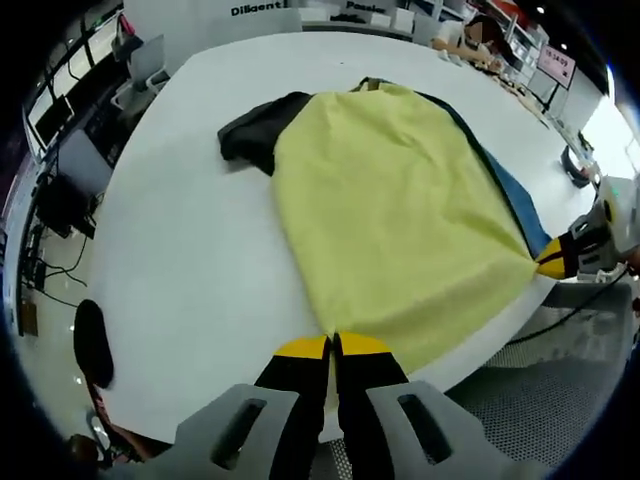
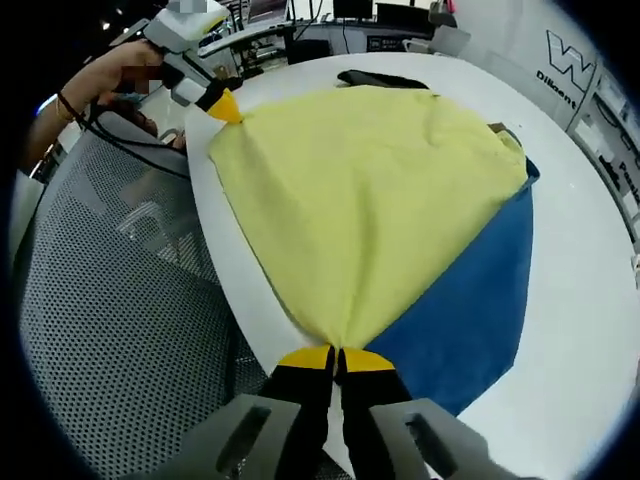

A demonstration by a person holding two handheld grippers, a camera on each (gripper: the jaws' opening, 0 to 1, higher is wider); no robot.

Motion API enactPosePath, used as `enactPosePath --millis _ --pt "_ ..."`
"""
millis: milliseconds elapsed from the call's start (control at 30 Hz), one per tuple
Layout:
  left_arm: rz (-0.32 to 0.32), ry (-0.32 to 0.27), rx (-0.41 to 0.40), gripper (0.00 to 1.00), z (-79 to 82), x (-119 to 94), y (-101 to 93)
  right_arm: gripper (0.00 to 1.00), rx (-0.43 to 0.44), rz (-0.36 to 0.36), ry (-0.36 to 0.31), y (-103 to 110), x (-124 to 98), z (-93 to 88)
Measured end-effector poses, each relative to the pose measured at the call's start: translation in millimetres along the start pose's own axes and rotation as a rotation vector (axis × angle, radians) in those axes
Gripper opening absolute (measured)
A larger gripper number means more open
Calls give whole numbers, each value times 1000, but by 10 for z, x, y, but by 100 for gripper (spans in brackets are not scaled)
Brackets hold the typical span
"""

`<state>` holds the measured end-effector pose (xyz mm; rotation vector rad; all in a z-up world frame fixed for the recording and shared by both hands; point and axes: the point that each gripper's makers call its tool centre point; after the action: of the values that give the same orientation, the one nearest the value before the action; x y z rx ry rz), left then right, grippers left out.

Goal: Fold the garment on the visible template until the final outline fits inside the template.

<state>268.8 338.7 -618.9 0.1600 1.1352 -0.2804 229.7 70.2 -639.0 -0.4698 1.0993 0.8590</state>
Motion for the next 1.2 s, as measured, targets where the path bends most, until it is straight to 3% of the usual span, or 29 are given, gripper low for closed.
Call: enactPosePath --millis 600,767,967,1133,1200 --pt "50 34 52 2 -55 45 53 0 46 44 19 91 62 -30" --pt "50 -8 30 5 11 2 80 0 81 44 3 82 21 -2" --pt "79 -91 7 19 192 -59 191 22 193 36 -104 14 -65 195" --pt "112 -179 -16 33 405 -124 318 31 287 10 -222 -148 -204 437" --pt "122 -204 -19 37 484 -142 374 36 358 -18 -307 -280 -271 585"
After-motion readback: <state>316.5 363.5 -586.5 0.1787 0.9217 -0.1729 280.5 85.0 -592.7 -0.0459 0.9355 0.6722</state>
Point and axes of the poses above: the point that each gripper's makers call its tool centre point, and the gripper's own axes: x roughly forward along the fingers, y roughly to its left, z roughly out of its top, and after that the axes turned 4 degrees about x, right-handed
